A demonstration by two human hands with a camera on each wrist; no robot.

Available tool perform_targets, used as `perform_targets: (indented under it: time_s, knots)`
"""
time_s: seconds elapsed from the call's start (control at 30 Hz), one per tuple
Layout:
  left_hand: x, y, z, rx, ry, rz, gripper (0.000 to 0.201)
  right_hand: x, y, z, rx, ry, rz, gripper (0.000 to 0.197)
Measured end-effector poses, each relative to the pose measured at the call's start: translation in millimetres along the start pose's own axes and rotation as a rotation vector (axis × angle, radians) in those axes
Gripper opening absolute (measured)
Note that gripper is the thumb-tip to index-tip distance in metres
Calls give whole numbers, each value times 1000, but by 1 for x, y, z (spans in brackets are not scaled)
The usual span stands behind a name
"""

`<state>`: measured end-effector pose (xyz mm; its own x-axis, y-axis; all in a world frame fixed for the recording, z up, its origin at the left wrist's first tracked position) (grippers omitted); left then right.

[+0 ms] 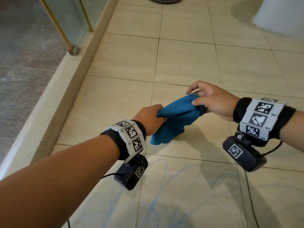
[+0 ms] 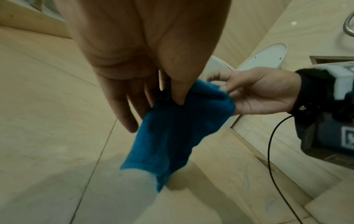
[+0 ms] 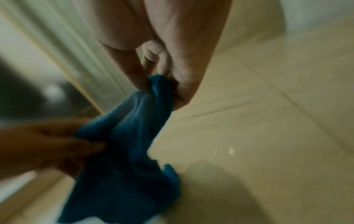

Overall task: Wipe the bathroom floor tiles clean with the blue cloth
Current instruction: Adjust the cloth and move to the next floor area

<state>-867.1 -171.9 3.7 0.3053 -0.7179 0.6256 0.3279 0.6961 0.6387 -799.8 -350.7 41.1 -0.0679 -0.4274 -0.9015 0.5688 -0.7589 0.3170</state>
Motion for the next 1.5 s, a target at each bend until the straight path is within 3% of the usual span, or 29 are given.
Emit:
perform_targets:
  time_s: [0.07, 0.13, 0.3, 0.37, 0.47, 0.6, 0.67, 0.77, 0.93, 1.07, 1.2, 1.3, 1.37, 1.5]
  knots:
    - [1, 3, 0, 18, -9, 62, 16, 3, 4, 0, -77, 1, 422, 32]
    - [2, 2, -1, 6, -21, 162, 17, 5, 2, 3, -186, -9, 582, 33]
    - [13, -1, 0, -53, -88, 327, 32, 6, -16, 9, -217, -32, 289, 22]
    - [17, -1, 3, -85, -105, 406, 36, 10, -21, 9, -181, -77, 227, 29]
    - [22, 1, 5, -107, -139, 490, 33, 17, -21, 8, -176, -182, 157, 46]
    - [17, 3, 1, -106, -72, 568, 29, 20, -20, 11, -192, -270, -1, 34]
    - [10, 4, 0, -79, 2, 491, 30, 21, -16, 10, -99, -224, -19, 31]
    - [6, 6, 0, -52, 44, 375, 53, 21, -11, 6, 6, -160, 19, 37]
    - [21, -5, -1, -159, 64, 414, 43, 13, -18, 3, -53, -38, -60, 30]
    - [24, -7, -5, -135, 43, 467, 31, 14, -19, 2, -36, 24, -76, 32]
    - [19, -6, -11, -101, -16, 451, 29, 23, -19, 0, -23, -59, -112, 51]
    - [19, -6, -16, -33, -48, 403, 30, 30, -26, 0, -73, -117, -279, 45]
    - [17, -5, -20, 4, -52, 239, 38, 34, -24, -3, -27, -89, -190, 34]
    - [8, 5, -25, 25, -8, -216, 55, 39, -4, -4, 37, -15, 414, 28]
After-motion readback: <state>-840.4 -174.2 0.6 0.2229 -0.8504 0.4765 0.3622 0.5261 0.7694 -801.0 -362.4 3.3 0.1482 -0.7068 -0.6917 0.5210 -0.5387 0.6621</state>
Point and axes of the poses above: each hand's wrist, its own z-axis away from the middle knuckle, its own y-axis out of the back of the hand, x = y × z, the point moved 3 cm from there along -z, towards the middle knuckle, and after that the axes turned 7 degrees about y, right-handed, at the moved point
